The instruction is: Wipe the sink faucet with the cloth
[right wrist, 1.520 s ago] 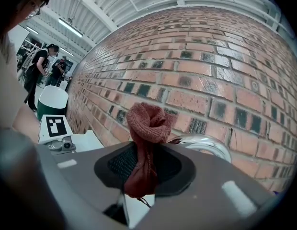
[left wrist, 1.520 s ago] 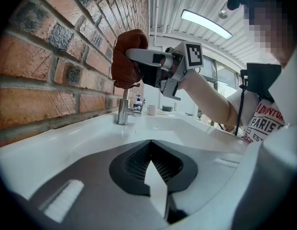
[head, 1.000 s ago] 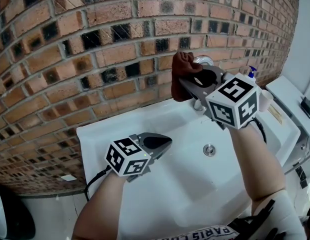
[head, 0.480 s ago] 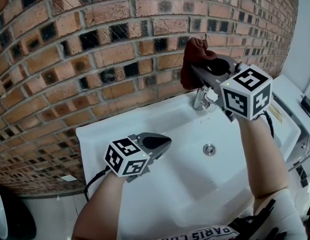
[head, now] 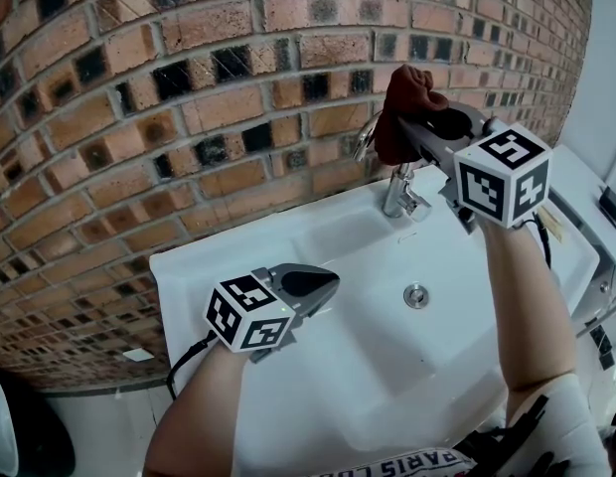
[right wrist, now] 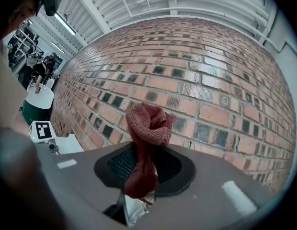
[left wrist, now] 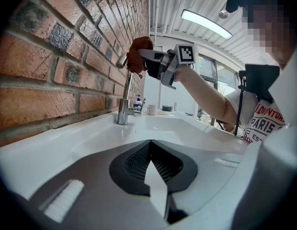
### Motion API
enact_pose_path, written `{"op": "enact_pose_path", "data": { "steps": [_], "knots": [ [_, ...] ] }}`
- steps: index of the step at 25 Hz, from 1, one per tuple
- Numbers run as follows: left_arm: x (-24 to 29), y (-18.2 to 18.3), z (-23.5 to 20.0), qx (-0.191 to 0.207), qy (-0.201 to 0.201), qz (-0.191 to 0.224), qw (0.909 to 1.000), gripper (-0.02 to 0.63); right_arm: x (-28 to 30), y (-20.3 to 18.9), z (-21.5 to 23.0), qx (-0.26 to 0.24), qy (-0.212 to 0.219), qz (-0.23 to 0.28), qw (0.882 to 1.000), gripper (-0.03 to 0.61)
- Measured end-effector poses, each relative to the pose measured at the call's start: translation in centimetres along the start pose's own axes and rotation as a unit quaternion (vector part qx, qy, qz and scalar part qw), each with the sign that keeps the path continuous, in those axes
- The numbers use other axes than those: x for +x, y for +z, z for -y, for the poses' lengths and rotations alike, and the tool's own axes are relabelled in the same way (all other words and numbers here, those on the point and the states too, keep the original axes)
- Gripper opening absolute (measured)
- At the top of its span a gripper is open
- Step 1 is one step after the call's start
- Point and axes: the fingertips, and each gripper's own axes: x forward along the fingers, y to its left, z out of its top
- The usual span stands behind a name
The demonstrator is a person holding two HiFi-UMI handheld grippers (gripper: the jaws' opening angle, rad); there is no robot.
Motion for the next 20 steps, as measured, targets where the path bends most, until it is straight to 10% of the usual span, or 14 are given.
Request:
{"op": "enact_pose_path", "data": {
  "steps": [20],
  "knots": [
    [0.0, 0.0, 0.0, -0.002, 0.000, -0.002, 1.0000, 0.006, -1.2, -5.1, 4.2, 0.035, -0.064, -0.017, 0.997, 0.095]
  ]
}}
